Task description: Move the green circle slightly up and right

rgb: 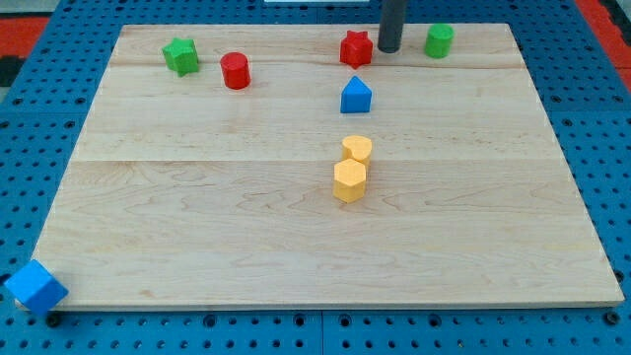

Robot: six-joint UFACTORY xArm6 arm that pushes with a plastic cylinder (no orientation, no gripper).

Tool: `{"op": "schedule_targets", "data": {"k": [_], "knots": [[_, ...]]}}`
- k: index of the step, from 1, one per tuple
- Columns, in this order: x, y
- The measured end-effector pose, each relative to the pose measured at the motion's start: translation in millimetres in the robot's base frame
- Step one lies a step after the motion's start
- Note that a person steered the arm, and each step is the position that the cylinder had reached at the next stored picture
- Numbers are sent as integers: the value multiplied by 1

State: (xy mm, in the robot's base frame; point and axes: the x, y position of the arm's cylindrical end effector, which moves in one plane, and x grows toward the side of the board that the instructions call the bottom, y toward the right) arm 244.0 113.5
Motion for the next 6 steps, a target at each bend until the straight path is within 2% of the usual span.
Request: {"op": "schedule_targets", "data": {"k": [1,3,5,6], "knots": [[3,51],[-24,87],[-35,40],[-52,45]]}}
